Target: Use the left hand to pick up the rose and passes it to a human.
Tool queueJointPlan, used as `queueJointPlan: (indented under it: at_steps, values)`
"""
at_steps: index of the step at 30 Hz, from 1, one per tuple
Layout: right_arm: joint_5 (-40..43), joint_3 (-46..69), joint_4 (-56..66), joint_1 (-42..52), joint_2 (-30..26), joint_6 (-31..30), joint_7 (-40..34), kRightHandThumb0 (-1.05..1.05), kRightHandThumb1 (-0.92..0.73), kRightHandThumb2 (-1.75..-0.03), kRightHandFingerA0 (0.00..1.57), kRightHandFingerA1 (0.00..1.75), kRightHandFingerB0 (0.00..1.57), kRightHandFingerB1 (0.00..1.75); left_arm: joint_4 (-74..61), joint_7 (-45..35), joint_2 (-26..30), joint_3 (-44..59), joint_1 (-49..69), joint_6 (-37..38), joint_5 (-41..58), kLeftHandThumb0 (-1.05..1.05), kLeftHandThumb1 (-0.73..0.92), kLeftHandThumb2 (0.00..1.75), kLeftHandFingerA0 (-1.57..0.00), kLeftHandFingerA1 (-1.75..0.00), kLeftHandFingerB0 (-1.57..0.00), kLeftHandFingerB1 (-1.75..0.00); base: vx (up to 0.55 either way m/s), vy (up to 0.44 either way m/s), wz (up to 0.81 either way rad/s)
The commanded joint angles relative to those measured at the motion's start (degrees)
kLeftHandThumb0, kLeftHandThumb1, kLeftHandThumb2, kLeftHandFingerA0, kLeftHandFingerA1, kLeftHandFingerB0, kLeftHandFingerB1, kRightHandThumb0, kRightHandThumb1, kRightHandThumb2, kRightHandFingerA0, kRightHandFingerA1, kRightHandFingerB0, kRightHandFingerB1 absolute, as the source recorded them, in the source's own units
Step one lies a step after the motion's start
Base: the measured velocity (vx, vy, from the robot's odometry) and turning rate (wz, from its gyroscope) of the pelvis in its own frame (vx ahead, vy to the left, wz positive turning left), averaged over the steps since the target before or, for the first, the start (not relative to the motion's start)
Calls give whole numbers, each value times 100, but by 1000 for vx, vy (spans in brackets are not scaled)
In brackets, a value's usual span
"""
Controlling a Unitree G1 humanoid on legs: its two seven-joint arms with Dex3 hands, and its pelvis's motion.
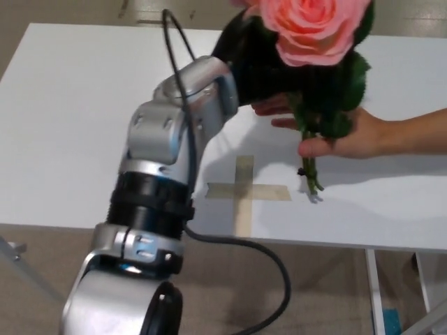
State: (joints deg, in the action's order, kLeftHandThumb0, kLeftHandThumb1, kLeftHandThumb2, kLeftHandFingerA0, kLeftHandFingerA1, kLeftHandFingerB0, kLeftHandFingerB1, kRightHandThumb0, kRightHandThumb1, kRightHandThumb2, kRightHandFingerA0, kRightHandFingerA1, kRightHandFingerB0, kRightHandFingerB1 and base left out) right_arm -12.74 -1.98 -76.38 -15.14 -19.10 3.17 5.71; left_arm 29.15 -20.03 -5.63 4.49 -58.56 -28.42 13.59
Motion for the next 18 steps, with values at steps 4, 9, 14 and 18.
queueJointPlan:
  at_steps: [4, 9, 14, 18]
  values:
    - [45, 67, -36, 77, 21, -61, 95, -42, -65, -60, 66, 46, 55, 41, 520, 119, -337, -221, -296, 487, -39, -14, 84, 65, -91, -144, -78, -100, 0, 0, 0]
    - [-1, 30, -31, 36, 30, -65, 80, -42, -65, -60, 65, 46, 54, 41, 837, 178, -469, -348, -395, 731, -54, -14, 83, 67, -88, -144, -77, -103, 0, 0, 0]
    - [17, 44, -31, -15, 35, -94, 81, -42, -65, -60, 66, 46, 55, 41, 865, 223, -501, -434, -411, 701, -8, -15, 83, 66, -86, -146, -83, -89, 0, 0, 0]
    - [9, 31, -14, -27, 11, -91, 115, -42, -65, -60, 66, 46, 56, 41, 850, 203, -472, -456, -366, 714, 29, -16, 84, 64, -86, -146, -80, -94, 0, 0, 0]
